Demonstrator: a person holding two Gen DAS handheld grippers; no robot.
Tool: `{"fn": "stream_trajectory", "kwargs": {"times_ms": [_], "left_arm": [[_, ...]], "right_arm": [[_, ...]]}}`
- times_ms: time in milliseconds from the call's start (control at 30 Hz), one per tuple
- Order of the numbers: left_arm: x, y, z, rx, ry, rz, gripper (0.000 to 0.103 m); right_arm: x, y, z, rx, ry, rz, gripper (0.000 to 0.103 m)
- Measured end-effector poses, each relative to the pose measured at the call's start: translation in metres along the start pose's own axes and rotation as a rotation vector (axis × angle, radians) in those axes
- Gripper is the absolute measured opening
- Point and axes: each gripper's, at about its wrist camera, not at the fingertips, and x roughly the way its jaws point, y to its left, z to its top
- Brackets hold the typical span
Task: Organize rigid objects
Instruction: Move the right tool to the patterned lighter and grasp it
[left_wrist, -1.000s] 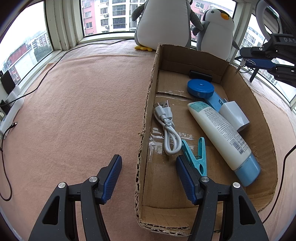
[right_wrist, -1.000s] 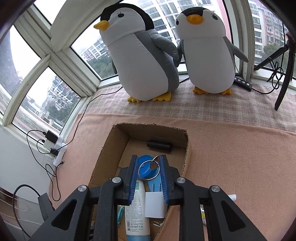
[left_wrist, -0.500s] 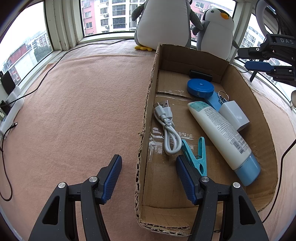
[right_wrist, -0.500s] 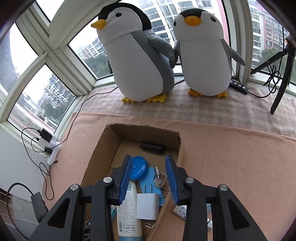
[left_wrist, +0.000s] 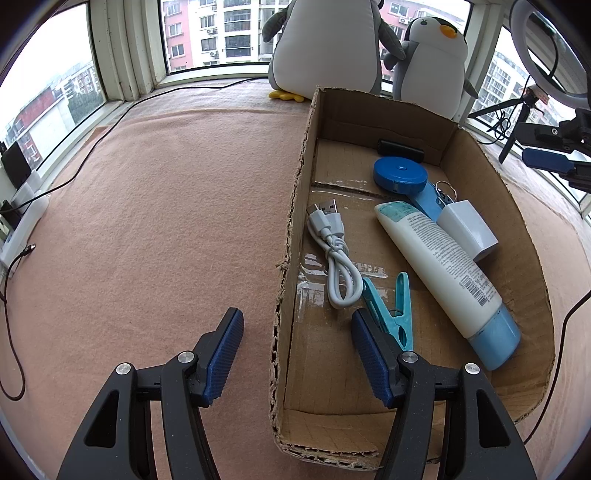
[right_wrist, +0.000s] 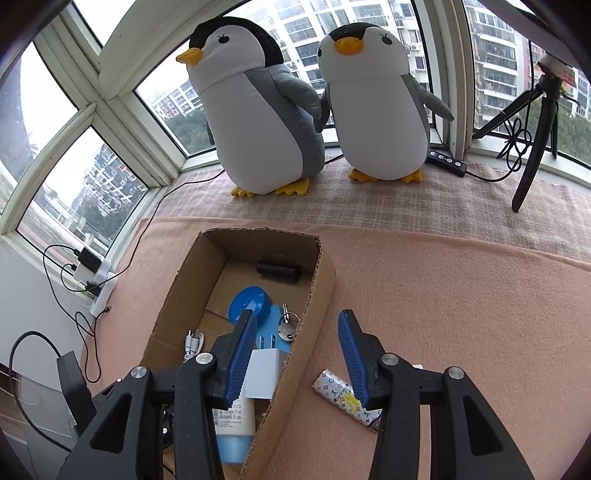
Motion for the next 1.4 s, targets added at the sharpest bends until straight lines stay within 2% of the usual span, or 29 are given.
{"fn": "stream_trajectory", "kwargs": {"times_ms": [67, 133, 267, 667, 1167, 1400], "left_arm": [[0.0, 0.0, 0.0, 0.0, 0.0, 0.0, 0.065], [0.0, 0.0, 0.0, 0.0, 0.0, 0.0, 0.066], [0.0, 0.0, 0.0, 0.0, 0.0, 0.0, 0.066], [0.0, 0.0, 0.0, 0.0, 0.0, 0.0, 0.065], [0.0, -0.001, 0.0, 0.0, 0.0, 0.0, 0.066], [0.0, -0.001, 0.0, 0.0, 0.0, 0.0, 0.066]], "right_arm": [[-0.004, -0.006, -0.005, -0.005, 0.001, -0.015, 0.052], [-0.006, -0.011, -0.012, -0.013, 0.006, -0.023, 0.056], [-0.007, -0.019, -0.025, -0.046, 0.037, -0.04, 0.057], [0.004, -0.021, -0.061, -0.18, 0.124, -0.101, 0.057], [0.043, -0.017, -0.066, -0.281, 0.229, -0.14, 0.05], [0.054, -0.015, -0.065, -0.292, 0.237, -0.151, 0.048]]}}
